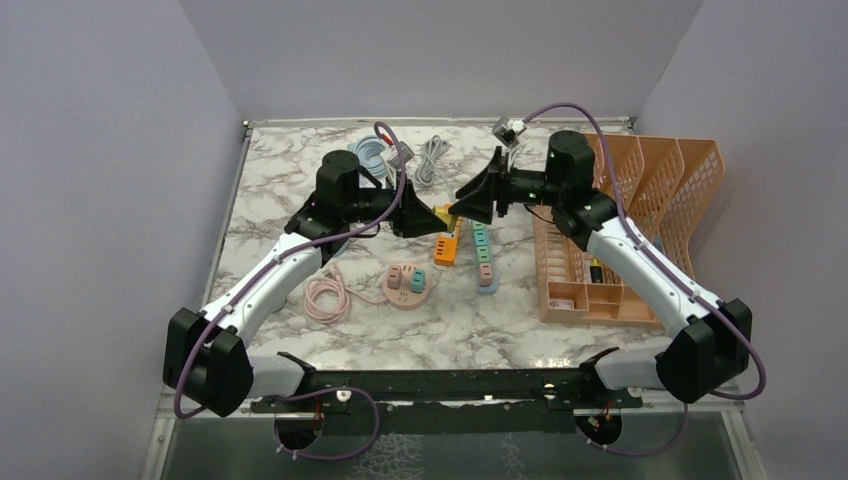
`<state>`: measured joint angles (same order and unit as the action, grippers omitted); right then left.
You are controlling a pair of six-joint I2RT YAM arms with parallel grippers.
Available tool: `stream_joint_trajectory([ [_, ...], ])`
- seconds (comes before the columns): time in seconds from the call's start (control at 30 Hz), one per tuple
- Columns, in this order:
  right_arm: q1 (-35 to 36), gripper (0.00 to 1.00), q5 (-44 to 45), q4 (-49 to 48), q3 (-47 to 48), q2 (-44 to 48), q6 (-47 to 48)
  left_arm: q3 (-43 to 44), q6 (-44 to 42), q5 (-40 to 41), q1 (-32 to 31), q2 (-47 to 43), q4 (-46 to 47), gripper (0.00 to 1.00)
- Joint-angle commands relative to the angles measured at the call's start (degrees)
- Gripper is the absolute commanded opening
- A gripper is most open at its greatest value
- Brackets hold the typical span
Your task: Insert the plug
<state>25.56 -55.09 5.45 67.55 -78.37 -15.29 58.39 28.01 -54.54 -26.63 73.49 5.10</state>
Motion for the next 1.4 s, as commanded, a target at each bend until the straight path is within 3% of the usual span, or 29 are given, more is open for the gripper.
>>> stream_joint_trajectory([
  [0.0,0.28,0.57,20.97,-5.64,-3.21,6.22,-1.62,1.03,-3.20,8.15,0.58,0.66,-6.32,0.00],
  [0.17,0.23,0.57,38.13,-4.38,-5.94,9.63,-6.36,4.07,-3.95,25.00,0.57,3.67,-16.12,0.00],
  [0.5,0.28,0.50,62.93,5.40,-10.19,13.62,-18.10,12.45,5.00,46.25,-5.19,15.69,-28.34,0.00],
  [0.9,0.27,0.50,68.47,9.12,-13.67,19.22,-18.05,32.19,8.31,55.95,-12.65,37.40,-42.93,0.00],
  [1.03,0.28,0.50,69.59,9.78,-13.92,19.76,-17.37,36.75,8.38,59.22,-13.59,40.39,-45.41,0.00],
  [1.37,0.28,0.50,69.95,9.31,-14.18,18.68,-17.67,40.89,7.72,58.31,-13.80,45.38,-48.64,0.00],
])
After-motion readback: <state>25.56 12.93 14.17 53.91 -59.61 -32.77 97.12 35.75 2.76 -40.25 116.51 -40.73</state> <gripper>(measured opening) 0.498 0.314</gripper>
